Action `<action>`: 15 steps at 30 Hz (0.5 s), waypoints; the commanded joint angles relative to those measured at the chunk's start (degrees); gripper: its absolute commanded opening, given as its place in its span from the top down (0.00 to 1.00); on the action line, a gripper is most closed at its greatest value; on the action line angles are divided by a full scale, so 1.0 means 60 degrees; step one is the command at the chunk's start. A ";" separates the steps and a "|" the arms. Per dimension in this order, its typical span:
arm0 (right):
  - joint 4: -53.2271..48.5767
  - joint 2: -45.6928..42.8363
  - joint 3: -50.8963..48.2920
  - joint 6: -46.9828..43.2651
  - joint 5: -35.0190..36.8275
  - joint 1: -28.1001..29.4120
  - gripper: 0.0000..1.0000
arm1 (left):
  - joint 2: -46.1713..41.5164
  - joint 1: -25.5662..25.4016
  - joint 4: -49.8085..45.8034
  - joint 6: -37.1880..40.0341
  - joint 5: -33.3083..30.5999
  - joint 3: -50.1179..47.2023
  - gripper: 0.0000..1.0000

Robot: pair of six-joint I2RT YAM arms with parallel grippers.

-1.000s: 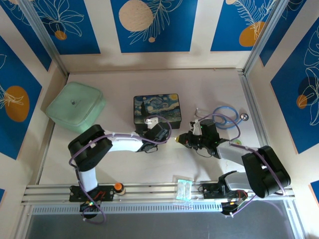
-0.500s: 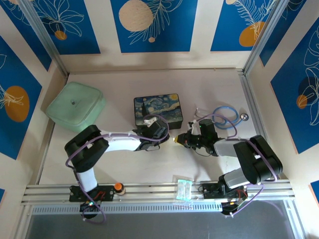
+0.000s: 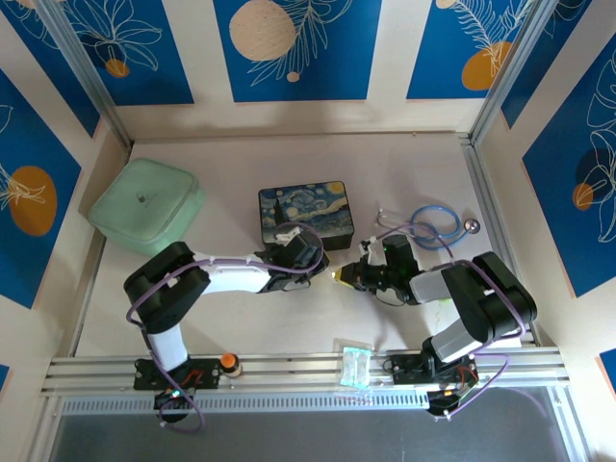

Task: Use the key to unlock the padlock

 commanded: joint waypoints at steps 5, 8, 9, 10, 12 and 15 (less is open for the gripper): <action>0.0523 0.0065 -0.0186 -0.0028 -0.0161 0.0193 0.97 | -0.0159 0.0094 0.0264 -0.0414 0.0009 -0.0066 0.85; 0.0504 -0.0066 -0.0200 -0.0118 0.0037 0.0262 0.97 | -0.0139 0.0108 0.0248 -0.0380 0.0039 -0.0022 0.85; 0.0501 -0.0102 -0.0188 -0.0169 0.0098 0.0301 0.97 | -0.0139 0.0108 0.0269 -0.0385 0.0052 -0.0022 0.85; 0.0476 -0.0126 -0.0162 -0.0222 0.0118 0.0335 0.98 | -0.0139 0.0108 0.0291 -0.0369 0.0053 -0.0022 0.85; 0.0392 -0.0107 -0.0091 -0.0321 0.0129 0.0405 0.98 | -0.0166 0.0108 0.0250 -0.0331 0.0039 0.0018 0.85; 0.0281 -0.0004 -0.0012 -0.0365 0.0214 0.0445 0.98 | -0.0238 0.0108 0.0193 -0.0312 -0.0002 0.0022 0.85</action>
